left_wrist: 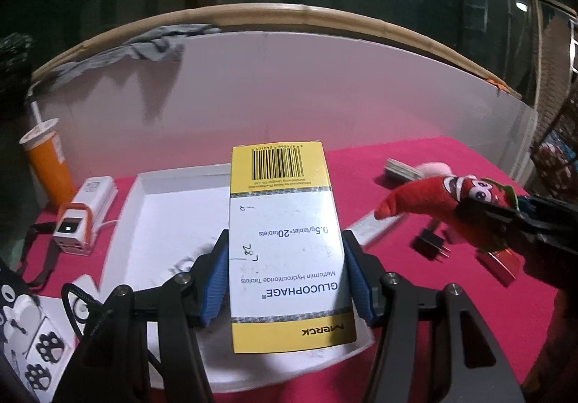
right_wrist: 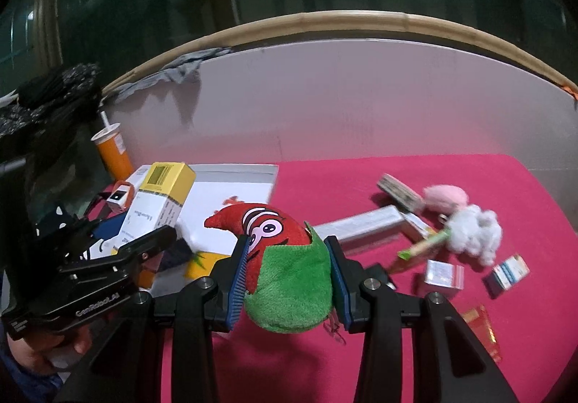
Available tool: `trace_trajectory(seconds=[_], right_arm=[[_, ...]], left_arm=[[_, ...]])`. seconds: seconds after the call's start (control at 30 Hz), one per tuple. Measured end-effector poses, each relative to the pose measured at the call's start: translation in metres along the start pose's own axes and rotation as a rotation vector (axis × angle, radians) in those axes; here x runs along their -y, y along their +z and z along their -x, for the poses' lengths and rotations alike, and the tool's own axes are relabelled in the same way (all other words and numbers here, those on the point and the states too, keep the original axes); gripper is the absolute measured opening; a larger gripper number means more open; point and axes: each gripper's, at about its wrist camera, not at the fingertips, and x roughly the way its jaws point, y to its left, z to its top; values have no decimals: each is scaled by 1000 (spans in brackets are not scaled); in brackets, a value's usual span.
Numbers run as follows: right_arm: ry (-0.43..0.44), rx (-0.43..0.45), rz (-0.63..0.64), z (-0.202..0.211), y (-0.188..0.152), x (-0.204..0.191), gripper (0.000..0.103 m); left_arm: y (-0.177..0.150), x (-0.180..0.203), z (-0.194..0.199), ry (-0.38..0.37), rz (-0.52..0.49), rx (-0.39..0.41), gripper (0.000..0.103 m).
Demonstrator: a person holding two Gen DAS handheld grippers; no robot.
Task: Organize objects
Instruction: 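Carry the plush toy and Glucophage box to the tray and release them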
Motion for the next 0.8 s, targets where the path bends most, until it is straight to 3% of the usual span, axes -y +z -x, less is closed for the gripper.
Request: trace_trajectory(seconds=[0.33,0.47,0.8], right_arm=[[21,-53,-17,-40,22,-34,43],[15,-50,-21,-56,32,-48,43],[-11,-136,-42,-114,33,-72,44]], left_arm=[[50,-81,-15,137,89,63,57],[64,-90,-19,170,78,77,57],[49,-95,-57,163,75,-18,57]])
